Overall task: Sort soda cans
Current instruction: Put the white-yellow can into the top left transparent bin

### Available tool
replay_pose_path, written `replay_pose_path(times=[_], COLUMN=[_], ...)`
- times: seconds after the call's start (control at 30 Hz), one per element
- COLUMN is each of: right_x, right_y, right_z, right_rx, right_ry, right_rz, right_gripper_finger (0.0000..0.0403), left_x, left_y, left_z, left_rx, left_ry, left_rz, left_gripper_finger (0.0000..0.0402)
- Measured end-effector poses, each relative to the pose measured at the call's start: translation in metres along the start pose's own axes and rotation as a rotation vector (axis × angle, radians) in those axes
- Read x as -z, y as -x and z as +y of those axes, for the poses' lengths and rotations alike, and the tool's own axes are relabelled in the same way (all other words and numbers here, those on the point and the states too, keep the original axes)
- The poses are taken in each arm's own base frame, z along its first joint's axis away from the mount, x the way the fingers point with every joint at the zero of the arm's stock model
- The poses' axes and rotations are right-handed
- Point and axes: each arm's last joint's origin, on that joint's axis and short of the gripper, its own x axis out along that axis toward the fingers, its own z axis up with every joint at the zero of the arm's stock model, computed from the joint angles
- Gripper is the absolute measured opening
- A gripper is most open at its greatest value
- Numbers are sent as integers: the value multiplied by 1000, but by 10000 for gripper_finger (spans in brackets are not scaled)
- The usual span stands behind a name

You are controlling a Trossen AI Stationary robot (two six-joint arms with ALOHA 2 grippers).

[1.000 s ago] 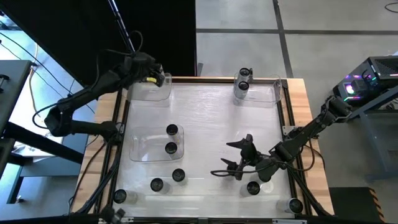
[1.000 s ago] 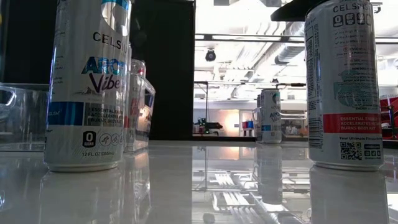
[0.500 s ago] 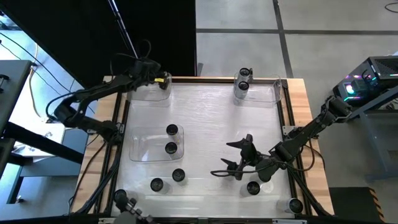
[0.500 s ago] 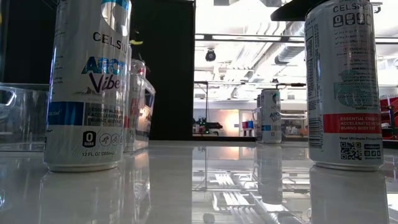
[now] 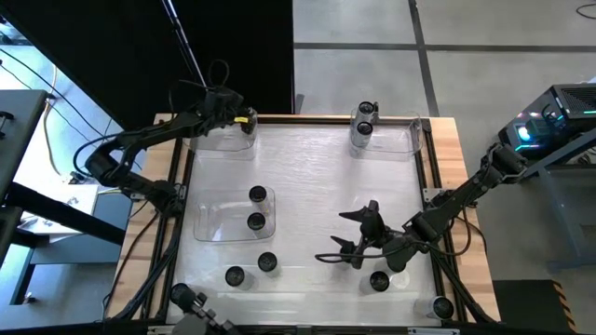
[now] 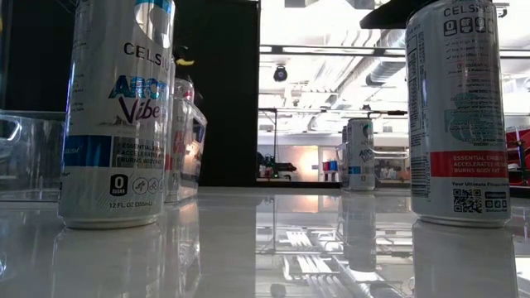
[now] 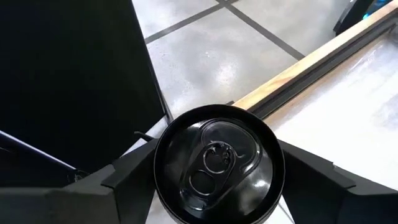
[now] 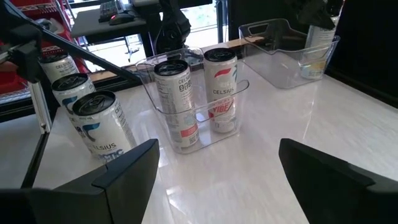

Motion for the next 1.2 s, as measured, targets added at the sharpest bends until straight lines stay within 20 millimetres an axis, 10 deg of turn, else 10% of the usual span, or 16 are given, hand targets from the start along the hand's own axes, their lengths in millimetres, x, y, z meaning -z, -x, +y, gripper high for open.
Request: replay_pose_path(times=[0.37,0.7,1.2], right_x=[0,0,4], right_y=[0,-26,-60], right_z=[0,7,14], right_rx=[3,-131,-351], right_ry=[0,6,76], right_rz=[0,-10,-70], right_gripper_finger=[328,328,328], left_x=[-17,-12,27], left_y=[40,127,258], left_z=[3,-20,-83], left_rx=[0,77,800], left_ry=[3,-33,-277], left_rz=[-131,-208,-467], left_gripper_finger=[321,318,254])
